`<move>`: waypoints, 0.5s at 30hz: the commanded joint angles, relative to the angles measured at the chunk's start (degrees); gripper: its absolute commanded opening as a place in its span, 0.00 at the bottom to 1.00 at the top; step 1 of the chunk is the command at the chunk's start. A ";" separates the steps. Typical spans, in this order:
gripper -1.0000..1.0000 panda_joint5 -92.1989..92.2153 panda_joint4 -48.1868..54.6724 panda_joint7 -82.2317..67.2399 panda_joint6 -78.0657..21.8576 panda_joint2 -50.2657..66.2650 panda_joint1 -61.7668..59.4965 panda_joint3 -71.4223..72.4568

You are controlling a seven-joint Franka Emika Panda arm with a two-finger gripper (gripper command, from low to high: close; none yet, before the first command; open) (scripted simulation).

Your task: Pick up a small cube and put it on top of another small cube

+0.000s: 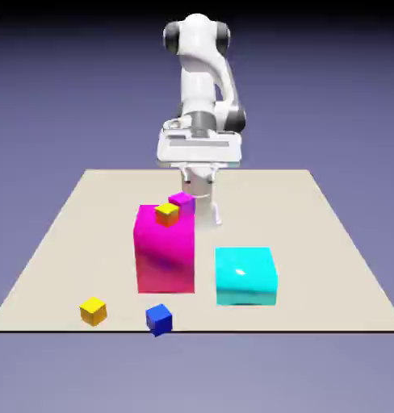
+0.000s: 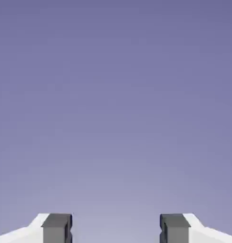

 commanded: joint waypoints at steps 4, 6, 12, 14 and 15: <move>0.50 1.87 5.42 -6.25 -4.91 8.31 3.21 -4.40; 0.50 2.80 8.12 -9.37 -7.36 12.46 4.81 -6.61; 0.50 5.60 16.25 -18.75 -14.73 24.92 9.62 -13.21; 0.50 6.53 18.95 -21.87 -17.18 29.07 11.22 -15.41; 0.50 7.00 20.31 -23.43 -18.41 31.15 12.02 -16.51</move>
